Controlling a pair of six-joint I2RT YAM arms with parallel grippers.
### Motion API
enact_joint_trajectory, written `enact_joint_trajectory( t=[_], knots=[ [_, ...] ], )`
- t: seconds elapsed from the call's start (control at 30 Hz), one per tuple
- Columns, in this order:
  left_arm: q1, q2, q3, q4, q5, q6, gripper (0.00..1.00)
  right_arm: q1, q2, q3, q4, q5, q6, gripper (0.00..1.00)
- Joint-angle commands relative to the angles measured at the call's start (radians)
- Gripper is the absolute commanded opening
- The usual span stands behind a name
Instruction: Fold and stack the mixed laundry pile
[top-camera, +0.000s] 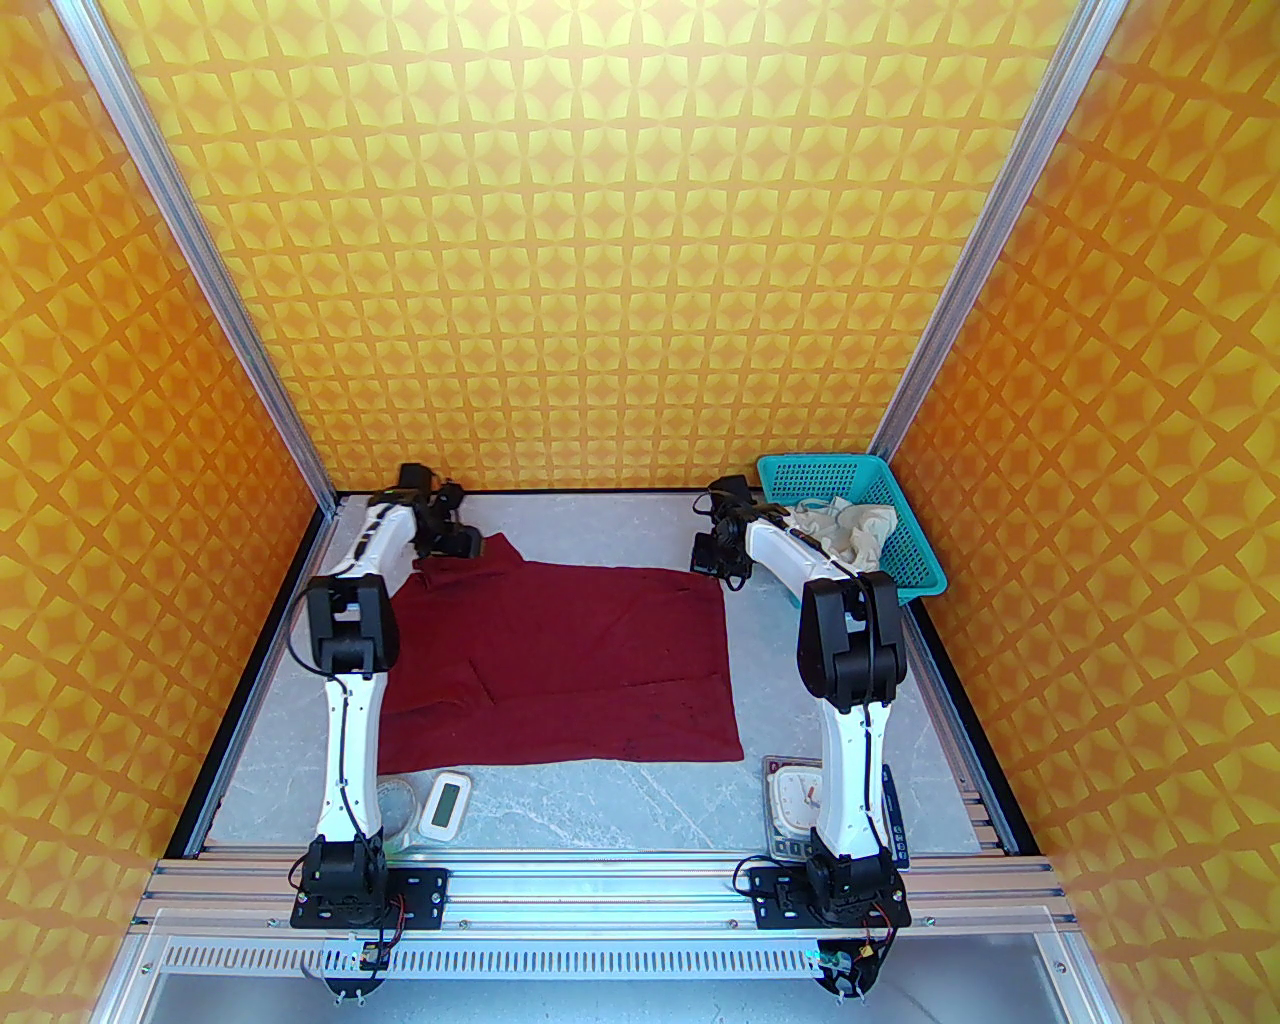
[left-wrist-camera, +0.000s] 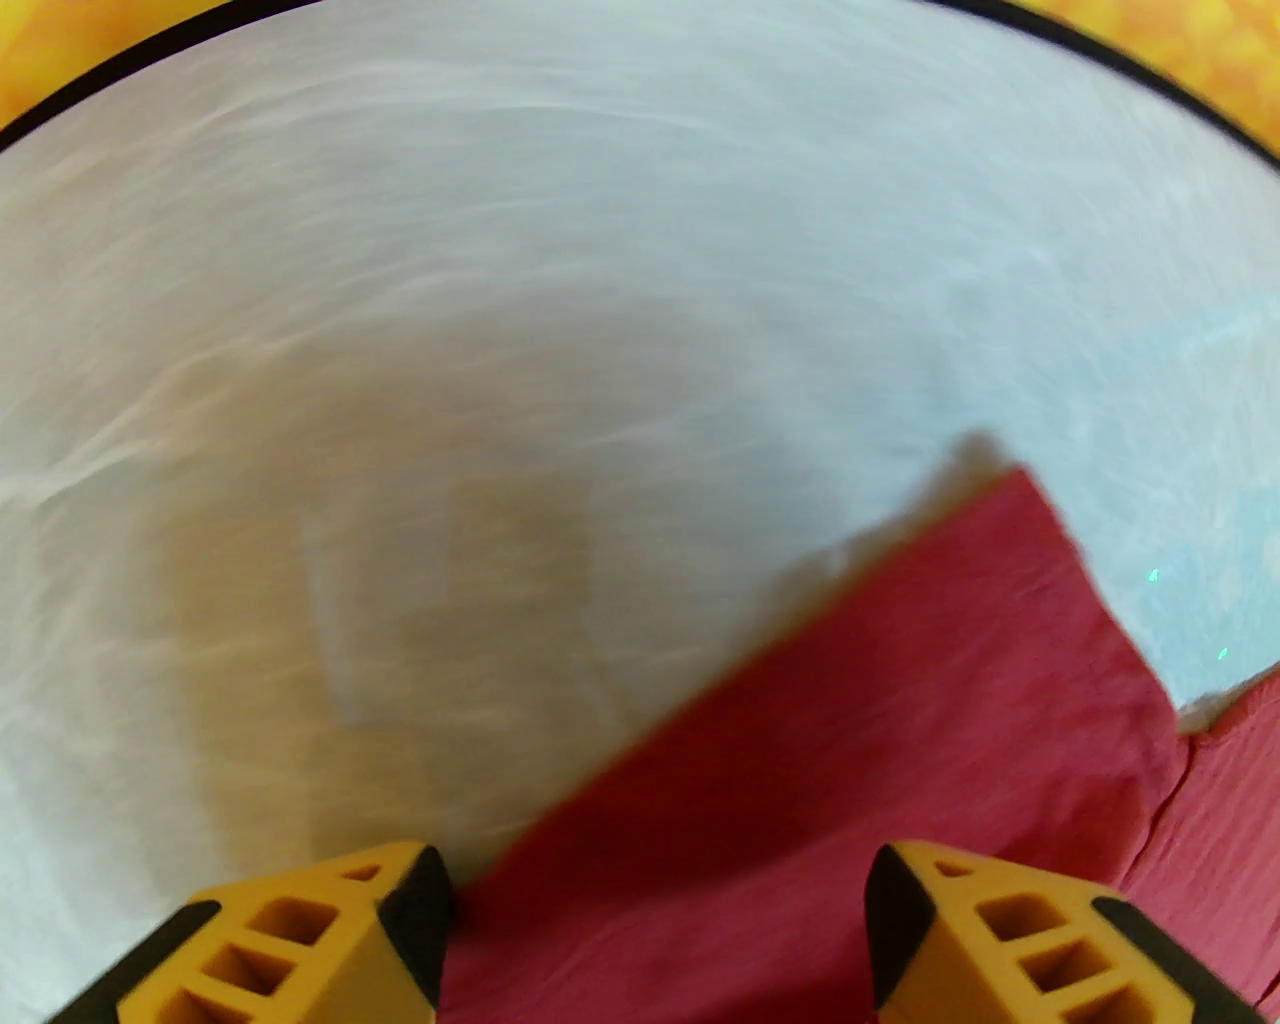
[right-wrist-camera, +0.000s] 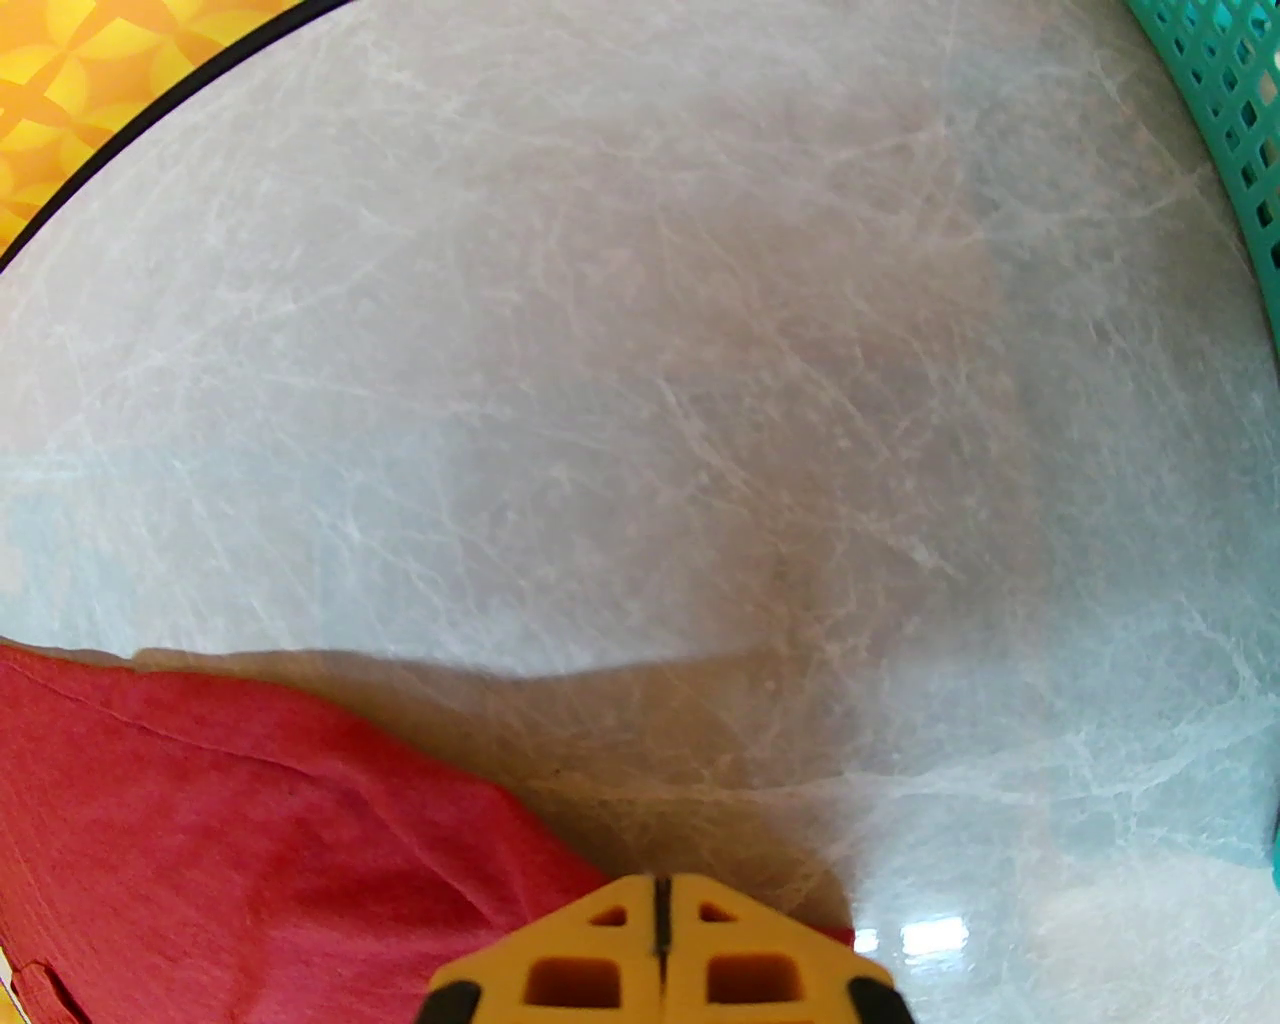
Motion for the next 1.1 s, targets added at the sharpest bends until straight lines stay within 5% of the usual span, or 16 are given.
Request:
enact_joint_trajectory(
  t=[0.0, 0.17, 0.43, 1.07],
  knots=[
    [-0.034, 0.056, 0.026, -0.085, -0.125, 0.091, 0.73, 0.001, 0.012, 0.027, 0.002, -0.016, 0.015, 0.00],
    [-0.049, 0.083, 0.033, -0.087, -0.221, 0.102, 0.57, 0.001, 0.014, 0.028, 0.004, -0.026, 0.021, 0.00],
    [-0.049, 0.020, -0.007, 0.028, -0.207, 0.071, 0.06, 0.001, 0.018, 0.035, -0.002, -0.029, 0.024, 0.00],
    [-0.049, -0.374, -0.455, 0.355, -0.151, 0.017, 0.00, 0.001, -0.048, -0.021, 0.007, -0.028, 0.028, 0.00]
  ],
)
